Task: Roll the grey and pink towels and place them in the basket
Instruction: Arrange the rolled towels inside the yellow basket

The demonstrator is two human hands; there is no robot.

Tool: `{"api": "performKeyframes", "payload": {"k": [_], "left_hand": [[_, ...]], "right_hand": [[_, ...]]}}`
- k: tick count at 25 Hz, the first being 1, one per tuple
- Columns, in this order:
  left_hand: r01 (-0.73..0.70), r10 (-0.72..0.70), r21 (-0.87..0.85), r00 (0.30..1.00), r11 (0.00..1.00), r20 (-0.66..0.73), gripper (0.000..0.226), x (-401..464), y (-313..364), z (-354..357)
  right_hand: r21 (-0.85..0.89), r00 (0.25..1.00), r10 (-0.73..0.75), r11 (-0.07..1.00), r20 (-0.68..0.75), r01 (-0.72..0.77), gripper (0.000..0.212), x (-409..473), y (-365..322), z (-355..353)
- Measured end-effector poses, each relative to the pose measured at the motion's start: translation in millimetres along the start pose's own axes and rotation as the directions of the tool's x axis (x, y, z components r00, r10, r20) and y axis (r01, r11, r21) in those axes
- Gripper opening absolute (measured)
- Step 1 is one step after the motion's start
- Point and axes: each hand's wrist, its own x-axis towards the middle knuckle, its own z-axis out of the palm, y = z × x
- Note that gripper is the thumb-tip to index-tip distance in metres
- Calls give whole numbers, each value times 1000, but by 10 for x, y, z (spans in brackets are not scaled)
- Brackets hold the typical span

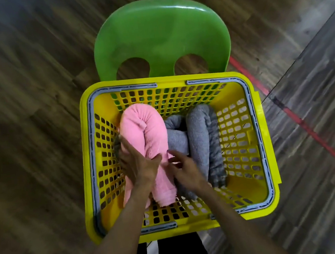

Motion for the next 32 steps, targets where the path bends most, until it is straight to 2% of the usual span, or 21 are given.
{"api": "performKeyframes", "payload": {"k": [2,5,7,9,11,15,19,22,25,28,32], "left_hand": [[29,-30,-84,1000,996,-3,133,20,-33,-28],[-87,84,-94,996,992,-42,112,-38,-56,-73],[-181,177,-179,984,967,-37,97,-85,-118,-138],[-237,231,-268,971,934,-55,80,-143,-176,-232],[-285,264,-307,958,908,-108,69,-263,-155,-346],[-463,382,-325,880,825,-283,63,-380,70,-687],[-619,501,-201,753,759,-427,59,193,355,-1125],[-604,486,-158,747,781,-454,58,694,565,-1346],[-543,474,-89,791,835,-387,64,878,622,-1349],[-509,460,-44,808,860,-368,68,817,506,-1262],[-532,457,-39,760,846,-461,58,400,282,-1119]], "right_hand": [[-89,1000,-22,996,-6,21,59,-51,-77,190],[-193,998,16,981,-58,-27,72,8,-89,343],[-116,996,21,993,-85,-30,71,-5,-55,313],[-7,996,-39,999,-80,39,64,-71,8,249],[55,990,-115,991,-76,119,66,-168,49,209],[161,950,-278,941,-144,299,67,-263,-159,256],[84,873,-452,877,-184,472,66,99,-812,385],[-67,806,-526,846,-271,530,60,532,-1291,412],[-129,783,-555,830,-282,542,60,733,-1342,470],[-59,807,-537,839,-245,541,65,708,-1163,441],[47,843,-508,851,-179,523,67,584,-1094,308]]}}
